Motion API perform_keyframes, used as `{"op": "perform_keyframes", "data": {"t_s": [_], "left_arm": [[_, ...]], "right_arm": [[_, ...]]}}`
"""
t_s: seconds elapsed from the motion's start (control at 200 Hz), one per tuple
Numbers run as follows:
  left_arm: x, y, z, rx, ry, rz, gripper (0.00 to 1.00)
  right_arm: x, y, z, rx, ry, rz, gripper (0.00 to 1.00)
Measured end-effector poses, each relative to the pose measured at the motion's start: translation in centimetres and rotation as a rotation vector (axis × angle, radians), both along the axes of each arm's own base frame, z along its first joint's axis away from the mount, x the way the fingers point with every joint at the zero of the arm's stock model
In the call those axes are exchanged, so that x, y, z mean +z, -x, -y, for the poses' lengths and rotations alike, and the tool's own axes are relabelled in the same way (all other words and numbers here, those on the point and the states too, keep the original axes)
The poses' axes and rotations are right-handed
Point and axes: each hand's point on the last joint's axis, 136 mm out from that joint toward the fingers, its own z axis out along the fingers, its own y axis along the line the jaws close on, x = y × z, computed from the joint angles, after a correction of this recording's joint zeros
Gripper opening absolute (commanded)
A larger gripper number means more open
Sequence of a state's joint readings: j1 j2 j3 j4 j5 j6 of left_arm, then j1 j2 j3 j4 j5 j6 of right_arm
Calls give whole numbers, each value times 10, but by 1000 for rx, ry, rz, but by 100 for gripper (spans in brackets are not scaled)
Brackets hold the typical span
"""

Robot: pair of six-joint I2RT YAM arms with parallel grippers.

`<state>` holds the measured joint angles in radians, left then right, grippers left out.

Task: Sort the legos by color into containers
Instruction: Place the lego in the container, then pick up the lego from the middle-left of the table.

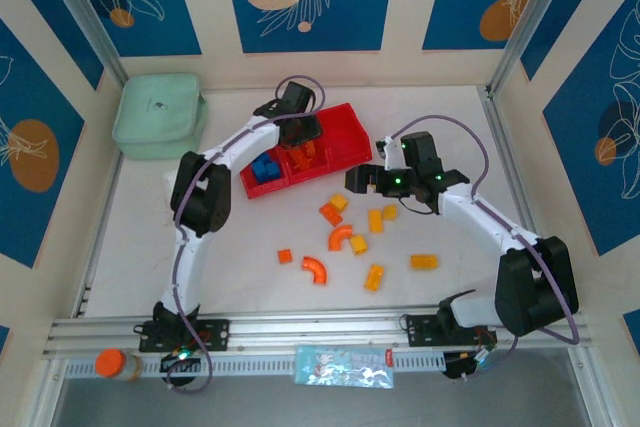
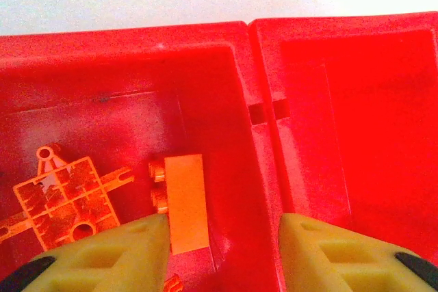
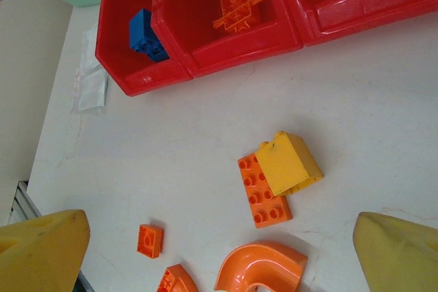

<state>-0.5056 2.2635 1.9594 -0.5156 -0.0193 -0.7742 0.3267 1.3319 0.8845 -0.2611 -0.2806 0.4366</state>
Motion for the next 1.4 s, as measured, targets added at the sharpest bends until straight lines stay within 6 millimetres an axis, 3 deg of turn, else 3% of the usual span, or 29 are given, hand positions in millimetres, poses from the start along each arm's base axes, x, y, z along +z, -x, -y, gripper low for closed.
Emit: {"op": "perform_keyframes", "data": {"t_s": [0.12,0.25,0.37,0.5,0.765,0.94,1.19,1.4], "left_arm": [[8,12,-3,-20,8,-6,48],[32,36,-11,-46,24,9,50],[58,68,-16,-85,47,33,52],[67,110,-22,-126,41,37,55],[34,212,-27,-241,-60,-60,61],[11,260,-41,-266,-144,-122,64],[-21,297,-61,-227,-229,-207,69],[-47,308,-69,-194,-271,-272,70]], "right_arm": [[7,3,1,1,-3,14,99],[8,6,2,6,2,14,99],[3,12,2,18,16,-1,99],[-8,23,-2,42,37,-29,99],[-39,65,-24,145,91,-90,99],[-56,98,-37,217,121,-105,99],[-76,126,-49,268,142,-104,99],[-75,121,-52,249,139,-78,99]]}}
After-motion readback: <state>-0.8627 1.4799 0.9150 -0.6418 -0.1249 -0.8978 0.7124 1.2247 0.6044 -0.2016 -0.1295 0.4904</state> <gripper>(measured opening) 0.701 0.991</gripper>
